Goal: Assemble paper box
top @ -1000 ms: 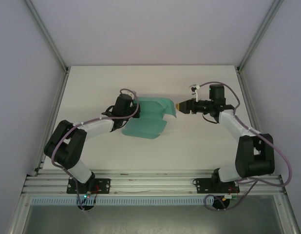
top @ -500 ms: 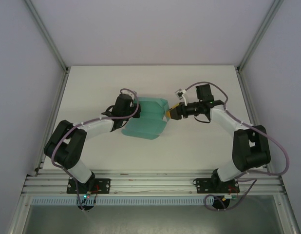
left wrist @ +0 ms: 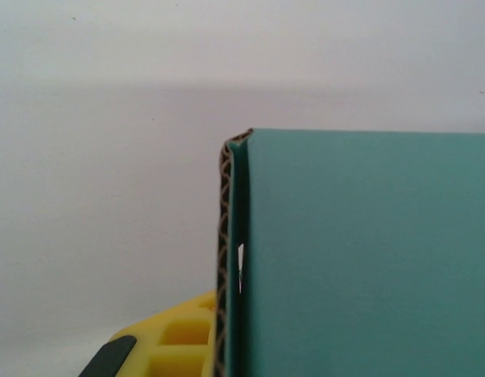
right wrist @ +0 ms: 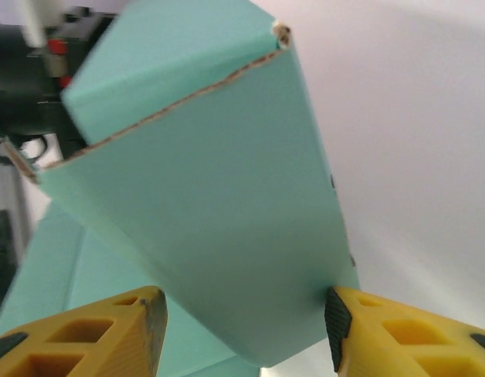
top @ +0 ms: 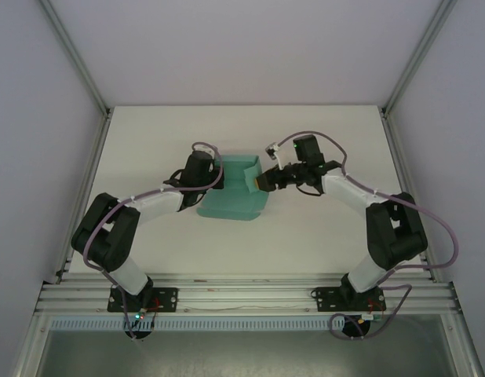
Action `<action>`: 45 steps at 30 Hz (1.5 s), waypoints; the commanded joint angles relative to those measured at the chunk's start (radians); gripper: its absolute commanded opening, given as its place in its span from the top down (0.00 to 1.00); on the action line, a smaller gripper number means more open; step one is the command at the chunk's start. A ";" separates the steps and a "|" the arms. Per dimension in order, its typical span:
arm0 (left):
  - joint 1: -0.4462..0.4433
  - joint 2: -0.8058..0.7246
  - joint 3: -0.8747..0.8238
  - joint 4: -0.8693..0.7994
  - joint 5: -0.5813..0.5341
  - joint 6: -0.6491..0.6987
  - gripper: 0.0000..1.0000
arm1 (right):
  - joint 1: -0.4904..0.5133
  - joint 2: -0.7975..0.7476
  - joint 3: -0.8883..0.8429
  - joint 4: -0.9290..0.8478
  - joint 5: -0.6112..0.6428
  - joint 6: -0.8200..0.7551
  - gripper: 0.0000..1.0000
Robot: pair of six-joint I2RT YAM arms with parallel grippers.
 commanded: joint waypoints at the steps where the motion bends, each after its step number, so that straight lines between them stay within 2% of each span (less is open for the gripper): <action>1: -0.009 0.001 0.031 -0.009 -0.034 0.004 1.00 | 0.047 -0.004 0.041 0.042 0.322 0.086 0.42; 5: -0.018 0.005 0.046 -0.030 -0.055 0.001 1.00 | 0.104 0.018 0.045 0.079 0.445 0.123 0.40; 8: -0.024 0.007 0.052 -0.043 -0.063 0.004 1.00 | 0.125 0.029 0.043 0.137 0.497 0.172 0.45; 10: -0.032 0.002 0.052 -0.044 -0.072 0.006 1.00 | 0.143 0.038 0.048 0.169 0.626 0.222 0.52; 13: -0.046 -0.002 0.055 -0.051 -0.094 -0.010 1.00 | 0.175 0.066 0.053 0.207 0.839 0.284 0.74; 15: -0.053 0.000 0.066 -0.075 -0.119 -0.027 1.00 | 0.190 0.093 0.062 0.218 0.977 0.322 0.84; 18: -0.063 -0.007 0.074 -0.102 -0.145 -0.058 1.00 | 0.199 0.155 0.109 0.155 1.176 0.390 0.88; 23: -0.063 -0.014 0.093 -0.168 -0.191 -0.158 1.00 | 0.199 0.263 0.213 -0.016 1.488 0.500 0.88; 32: -0.063 0.025 0.150 -0.245 -0.233 -0.191 1.00 | 0.199 0.387 0.346 -0.191 1.761 0.436 0.89; 34: -0.063 0.031 0.152 -0.242 -0.232 -0.191 1.00 | 0.198 0.392 0.349 -0.196 1.754 0.439 0.89; 38: -0.063 0.043 0.159 -0.239 -0.231 -0.191 1.00 | 0.199 0.361 0.305 -0.082 1.675 0.405 0.83; 41: -0.063 0.050 0.163 -0.229 -0.213 -0.188 1.00 | 0.201 0.317 0.244 0.073 1.507 0.301 0.81; 42: -0.063 0.049 0.159 -0.216 -0.201 -0.184 1.00 | 0.200 0.295 0.215 0.129 1.411 0.259 0.81; 45: -0.063 0.054 0.160 -0.200 -0.179 -0.172 1.00 | 0.201 0.228 0.134 0.247 1.160 0.188 0.70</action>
